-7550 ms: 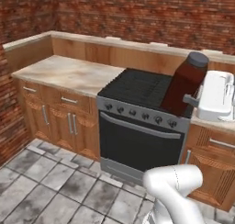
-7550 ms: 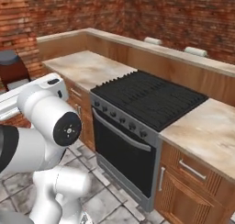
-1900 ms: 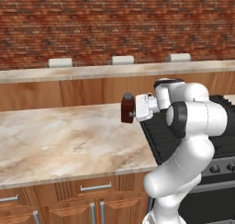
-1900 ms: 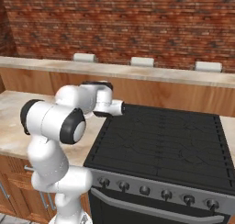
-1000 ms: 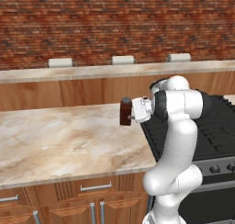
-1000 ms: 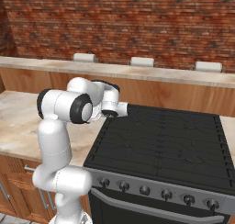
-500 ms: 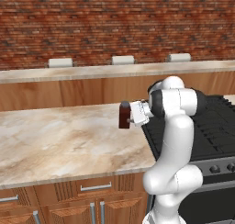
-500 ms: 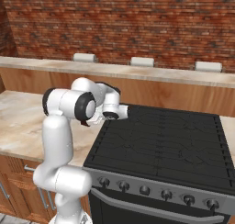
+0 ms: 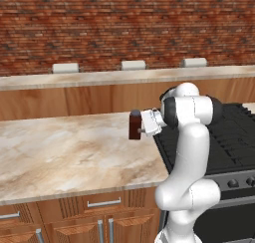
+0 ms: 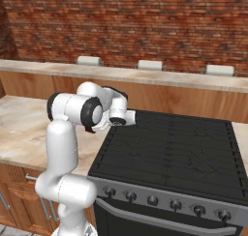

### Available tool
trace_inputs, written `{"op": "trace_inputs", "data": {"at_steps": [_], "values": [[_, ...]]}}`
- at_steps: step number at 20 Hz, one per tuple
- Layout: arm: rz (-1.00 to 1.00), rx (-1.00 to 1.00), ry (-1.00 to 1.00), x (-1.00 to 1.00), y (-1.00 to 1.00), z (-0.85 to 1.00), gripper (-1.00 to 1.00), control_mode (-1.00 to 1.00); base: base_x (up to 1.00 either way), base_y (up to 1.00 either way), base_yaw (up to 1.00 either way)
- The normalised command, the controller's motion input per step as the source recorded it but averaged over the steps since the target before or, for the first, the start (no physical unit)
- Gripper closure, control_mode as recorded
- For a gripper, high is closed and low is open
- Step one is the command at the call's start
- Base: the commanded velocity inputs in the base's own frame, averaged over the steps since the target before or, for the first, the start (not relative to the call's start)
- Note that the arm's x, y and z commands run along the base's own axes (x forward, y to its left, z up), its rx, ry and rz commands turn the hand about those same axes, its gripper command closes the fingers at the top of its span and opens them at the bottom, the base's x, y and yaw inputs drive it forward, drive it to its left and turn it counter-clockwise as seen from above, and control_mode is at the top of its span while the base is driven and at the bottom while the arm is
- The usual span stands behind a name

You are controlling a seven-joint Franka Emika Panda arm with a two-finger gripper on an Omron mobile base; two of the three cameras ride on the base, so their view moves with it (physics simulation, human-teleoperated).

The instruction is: Collect the paprika, ketchup, and shaker from the cabinet and place them next to the stove.

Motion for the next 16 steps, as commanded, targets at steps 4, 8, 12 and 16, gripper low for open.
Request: {"op": "trace_inputs", "data": {"at_steps": [4, 8, 12, 16], "values": [[0.00, -0.02, 0.03, 0.01, 0.01, -0.23, -1.00, -1.00, 0.00, 0.00, 0.00], [0.01, 0.00, 0.00, 0.00, 0.00, -0.13, -1.00, -1.00, 0.00, 0.00, 0.00], [0.00, 0.00, 0.00, 0.00, 0.00, 0.00, -1.00, -1.00, 0.00, 0.00, 0.00], [0.00, 0.00, 0.00, -0.02, -0.09, 0.00, -1.00, -1.00, 0.00, 0.00, 0.00]]}}
